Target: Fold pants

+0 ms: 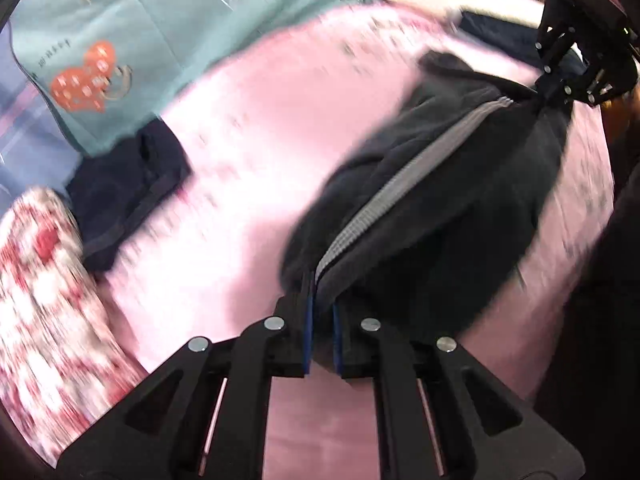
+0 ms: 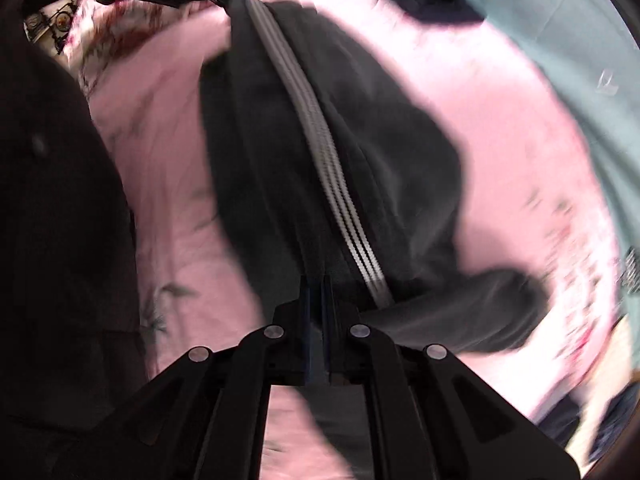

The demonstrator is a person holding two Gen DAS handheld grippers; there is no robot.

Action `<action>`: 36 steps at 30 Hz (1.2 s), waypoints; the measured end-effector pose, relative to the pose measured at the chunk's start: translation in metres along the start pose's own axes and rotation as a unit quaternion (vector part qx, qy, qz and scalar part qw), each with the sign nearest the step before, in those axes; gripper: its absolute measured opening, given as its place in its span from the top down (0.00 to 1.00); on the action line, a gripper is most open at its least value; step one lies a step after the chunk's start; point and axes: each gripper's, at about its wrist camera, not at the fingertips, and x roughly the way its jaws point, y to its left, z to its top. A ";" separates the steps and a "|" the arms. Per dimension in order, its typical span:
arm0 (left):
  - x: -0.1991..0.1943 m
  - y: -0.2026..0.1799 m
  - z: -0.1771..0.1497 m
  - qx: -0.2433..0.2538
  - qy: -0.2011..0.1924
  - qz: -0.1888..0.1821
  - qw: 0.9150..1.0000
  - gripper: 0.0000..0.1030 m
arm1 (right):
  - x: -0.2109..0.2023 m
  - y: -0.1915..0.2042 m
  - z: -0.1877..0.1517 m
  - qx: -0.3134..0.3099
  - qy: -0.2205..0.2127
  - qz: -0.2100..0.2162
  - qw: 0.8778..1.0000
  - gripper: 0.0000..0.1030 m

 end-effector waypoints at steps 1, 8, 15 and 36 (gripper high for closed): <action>0.008 -0.018 -0.014 0.009 0.014 0.003 1.000 0.93 | 0.012 0.005 -0.004 0.006 0.005 -0.002 1.000 0.96; 0.039 -0.067 -0.052 0.042 0.040 0.093 0.994 0.86 | 0.012 0.009 -0.024 0.079 0.000 -0.002 0.997 0.63; -0.025 -0.048 -0.027 -0.026 0.012 0.048 0.998 0.83 | -0.065 -0.156 -0.034 0.395 -0.102 -0.109 0.907 0.46; -0.011 -0.013 0.006 -0.189 -0.064 0.039 0.979 0.16 | -0.007 -0.215 -0.038 0.527 -0.012 -0.157 0.835 0.80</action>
